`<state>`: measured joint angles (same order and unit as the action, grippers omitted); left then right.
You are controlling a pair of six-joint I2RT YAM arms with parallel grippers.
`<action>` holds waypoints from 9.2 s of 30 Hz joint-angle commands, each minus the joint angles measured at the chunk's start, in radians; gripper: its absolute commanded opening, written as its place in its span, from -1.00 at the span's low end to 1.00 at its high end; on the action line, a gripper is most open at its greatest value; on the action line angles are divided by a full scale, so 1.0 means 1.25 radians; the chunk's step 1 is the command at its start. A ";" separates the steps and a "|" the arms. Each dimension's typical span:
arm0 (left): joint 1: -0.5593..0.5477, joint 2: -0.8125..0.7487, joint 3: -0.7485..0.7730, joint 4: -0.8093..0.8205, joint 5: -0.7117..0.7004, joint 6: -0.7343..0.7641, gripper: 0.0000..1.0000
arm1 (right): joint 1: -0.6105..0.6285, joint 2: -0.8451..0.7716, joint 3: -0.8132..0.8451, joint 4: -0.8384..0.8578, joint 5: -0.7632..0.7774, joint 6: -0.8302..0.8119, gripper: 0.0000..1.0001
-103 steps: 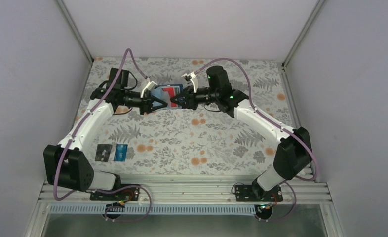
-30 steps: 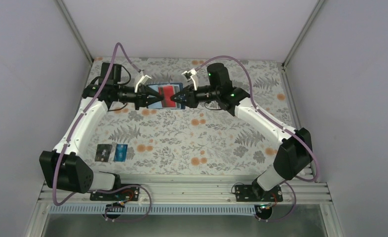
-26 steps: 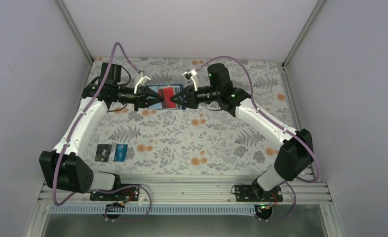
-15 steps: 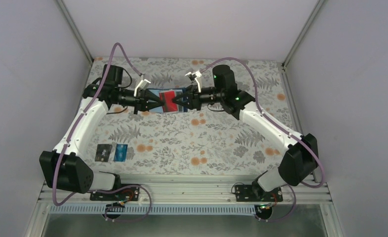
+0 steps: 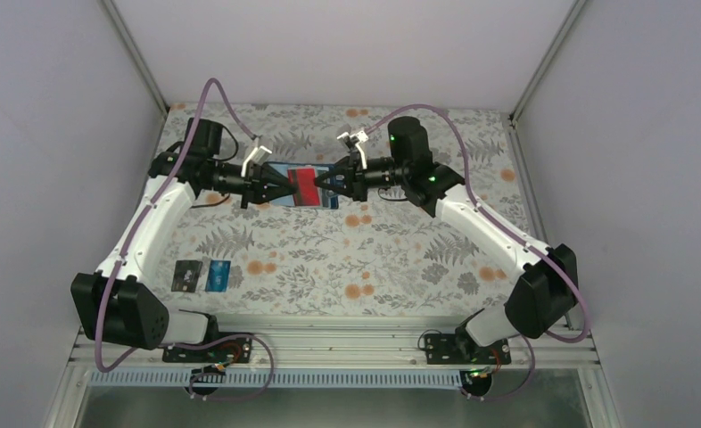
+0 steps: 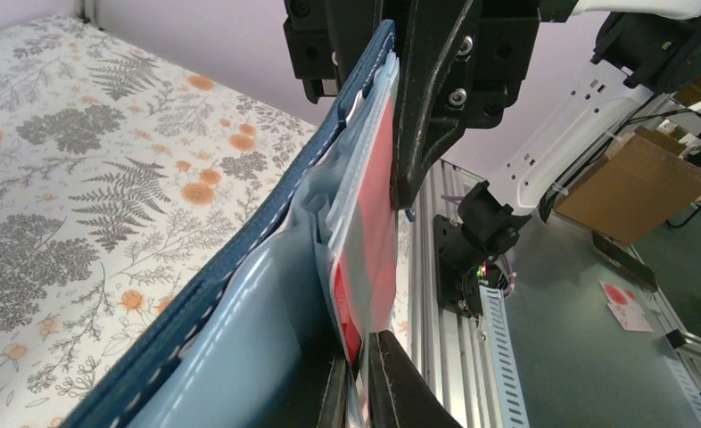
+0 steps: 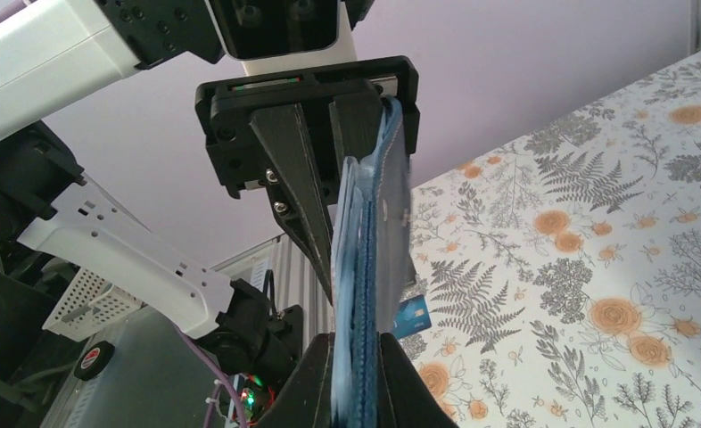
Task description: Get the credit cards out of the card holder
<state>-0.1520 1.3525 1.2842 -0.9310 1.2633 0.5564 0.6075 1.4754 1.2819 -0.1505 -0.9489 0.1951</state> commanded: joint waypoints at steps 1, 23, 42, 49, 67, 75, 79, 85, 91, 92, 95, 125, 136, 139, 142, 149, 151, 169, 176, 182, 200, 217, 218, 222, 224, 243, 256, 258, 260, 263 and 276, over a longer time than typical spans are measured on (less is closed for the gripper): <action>0.020 -0.019 0.030 -0.007 0.053 0.038 -0.81 | -0.011 -0.006 -0.003 0.012 -0.032 -0.022 -0.92; 0.011 -0.008 -0.004 0.098 0.017 -0.064 -0.94 | -0.017 -0.015 0.001 0.035 -0.097 -0.009 -0.91; -0.052 0.014 -0.010 0.152 -0.026 -0.096 -0.91 | -0.006 -0.024 -0.002 0.056 -0.157 -0.025 -0.91; -0.077 0.031 0.013 0.117 0.039 -0.065 -0.67 | -0.006 -0.030 -0.005 0.053 -0.150 -0.033 -0.91; -0.020 0.001 -0.004 0.067 0.031 -0.026 -0.95 | -0.027 -0.041 -0.043 0.013 -0.095 -0.053 -0.56; -0.006 -0.008 -0.014 0.045 0.026 -0.011 -0.95 | -0.038 -0.032 -0.054 0.008 -0.102 -0.051 -0.92; -0.002 -0.014 -0.016 0.033 0.007 0.000 -0.95 | -0.047 -0.046 -0.058 0.013 -0.088 -0.048 -0.91; 0.002 -0.019 -0.023 0.023 0.004 0.008 -0.94 | -0.062 -0.053 -0.062 0.017 -0.112 -0.045 -0.92; 0.004 -0.022 -0.026 0.014 0.006 0.018 -0.92 | -0.065 -0.058 -0.067 0.017 -0.113 -0.047 -0.92; 0.004 -0.022 -0.025 0.013 0.006 0.019 -0.91 | -0.067 -0.057 -0.067 0.017 -0.112 -0.048 -0.92; 0.004 -0.020 -0.025 0.014 0.007 0.017 -0.89 | -0.067 -0.051 -0.068 0.023 -0.132 -0.043 -0.92; 0.003 -0.039 -0.036 0.020 -0.493 0.051 -0.95 | -0.210 0.084 -0.112 0.036 -0.064 0.180 -0.92; -0.143 -0.042 -0.101 -0.157 -0.797 0.210 -0.95 | -0.210 0.025 -0.133 0.002 -0.056 0.150 -0.92; -0.143 -0.085 -0.148 -0.157 -0.750 0.284 -0.95 | -0.210 0.010 -0.134 -0.019 -0.057 0.135 -0.92; -0.143 -0.001 -0.106 -0.253 -0.673 0.267 -0.95 | -0.210 0.005 -0.130 -0.030 -0.057 0.135 -0.92; -0.136 0.062 -0.153 -0.235 -0.663 0.167 -0.95 | -0.210 -0.038 -0.156 -0.028 -0.031 0.145 -0.92; -0.137 0.046 -0.186 -0.182 -0.783 0.098 -0.95 | -0.210 -0.039 -0.154 -0.035 -0.031 0.142 -0.92; -0.180 0.161 -0.203 -0.226 -0.996 -0.154 -0.95 | -0.210 -0.044 -0.162 -0.037 -0.017 0.137 -0.91; -0.080 0.145 -0.146 -0.251 -0.837 -0.112 -0.95 | -0.210 -0.042 -0.161 -0.034 -0.014 0.135 -0.91; -0.018 0.122 -0.112 -0.179 -0.968 -0.140 -0.95 | -0.210 -0.034 -0.163 -0.028 -0.010 0.136 -0.91; 0.306 0.231 -0.044 -0.032 -1.263 -0.157 -0.95 | -0.210 0.006 -0.102 -0.101 -0.004 0.088 -0.92; 0.244 0.317 -0.066 -0.010 -1.286 -0.219 -0.95 | -0.211 0.012 0.014 -0.198 0.107 0.106 -0.91; 0.237 0.317 -0.070 -0.008 -1.287 -0.219 -0.95 | -0.210 0.012 0.018 -0.203 0.110 0.103 -0.92; 0.223 0.357 -0.071 -0.010 -1.316 -0.222 -0.95 | -0.211 0.012 0.032 -0.227 0.115 0.089 -0.92; 0.213 0.365 -0.069 -0.009 -1.311 -0.222 -0.95 | -0.210 0.007 0.032 -0.228 0.118 0.086 -0.91; 0.420 0.332 0.024 -0.002 -1.155 -0.078 0.62 | -0.211 -0.007 0.017 -0.245 0.125 0.069 -0.92; 0.468 0.469 -0.065 0.153 -1.208 -0.096 0.43 | -0.211 0.026 0.062 -0.250 0.112 0.078 -0.92; 0.466 0.471 -0.081 0.150 -1.202 -0.094 0.44 | -0.211 0.027 0.068 -0.255 0.115 0.077 -0.91; 0.465 0.457 -0.104 0.151 -1.201 -0.090 0.45 | -0.210 0.027 0.072 -0.256 0.116 0.079 -0.92; 0.465 0.422 -0.145 0.151 -1.194 -0.082 0.47 | -0.211 0.028 0.068 -0.253 0.117 0.079 -0.92; 0.459 0.394 -0.203 0.142 -1.189 -0.084 0.47 | -0.212 0.025 0.060 -0.249 0.106 0.076 -0.91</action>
<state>0.4271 1.7985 1.1011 -0.6716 -0.2317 0.4374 0.3454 1.5089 1.3338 -0.4633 -0.7967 0.2943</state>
